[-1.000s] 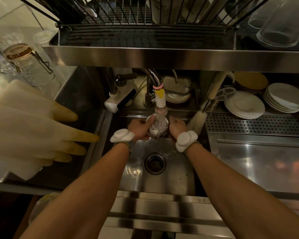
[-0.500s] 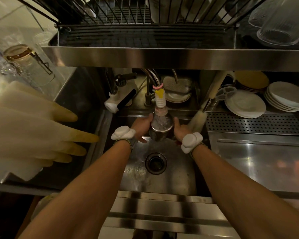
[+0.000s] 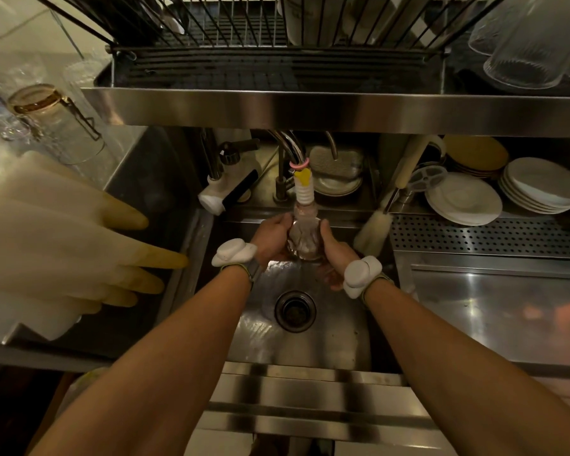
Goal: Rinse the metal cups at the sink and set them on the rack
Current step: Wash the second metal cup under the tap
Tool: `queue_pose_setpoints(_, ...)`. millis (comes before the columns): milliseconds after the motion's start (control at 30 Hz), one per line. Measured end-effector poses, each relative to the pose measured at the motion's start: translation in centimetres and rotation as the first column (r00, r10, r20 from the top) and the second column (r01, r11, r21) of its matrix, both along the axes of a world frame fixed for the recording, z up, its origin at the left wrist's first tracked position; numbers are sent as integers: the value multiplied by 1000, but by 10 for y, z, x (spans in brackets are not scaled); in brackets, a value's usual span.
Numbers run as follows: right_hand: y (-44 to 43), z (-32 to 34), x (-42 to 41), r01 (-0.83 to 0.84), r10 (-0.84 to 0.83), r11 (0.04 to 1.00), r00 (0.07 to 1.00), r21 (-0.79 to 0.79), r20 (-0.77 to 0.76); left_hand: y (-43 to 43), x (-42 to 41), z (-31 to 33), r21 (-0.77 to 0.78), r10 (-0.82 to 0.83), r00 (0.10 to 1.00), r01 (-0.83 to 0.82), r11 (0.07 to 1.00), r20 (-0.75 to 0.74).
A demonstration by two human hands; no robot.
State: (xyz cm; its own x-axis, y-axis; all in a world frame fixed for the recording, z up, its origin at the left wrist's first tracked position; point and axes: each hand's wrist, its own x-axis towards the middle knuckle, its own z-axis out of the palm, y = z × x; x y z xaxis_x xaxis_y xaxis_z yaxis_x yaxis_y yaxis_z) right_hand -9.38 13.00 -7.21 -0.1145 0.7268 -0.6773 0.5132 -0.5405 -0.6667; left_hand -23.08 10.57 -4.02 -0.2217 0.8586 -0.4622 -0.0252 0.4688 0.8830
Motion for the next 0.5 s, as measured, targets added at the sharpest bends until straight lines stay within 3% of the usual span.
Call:
queue_pose_setpoints(200,-17,6,-3,59,-90,984,980,-168,-179,-1,-4,-1,53,27,999,-28,998,28)
queue_pose_setpoints(333,-15,5,-2,54,-112,975,958,-217,-263,-7,-10,-2,-101,38,990,-25,995,136)
queue_pose_setpoints(500,-21,2,2,-68,-4,969,956,-236,-294,-11,-22,-6,-273,-63,996,79,959,68)
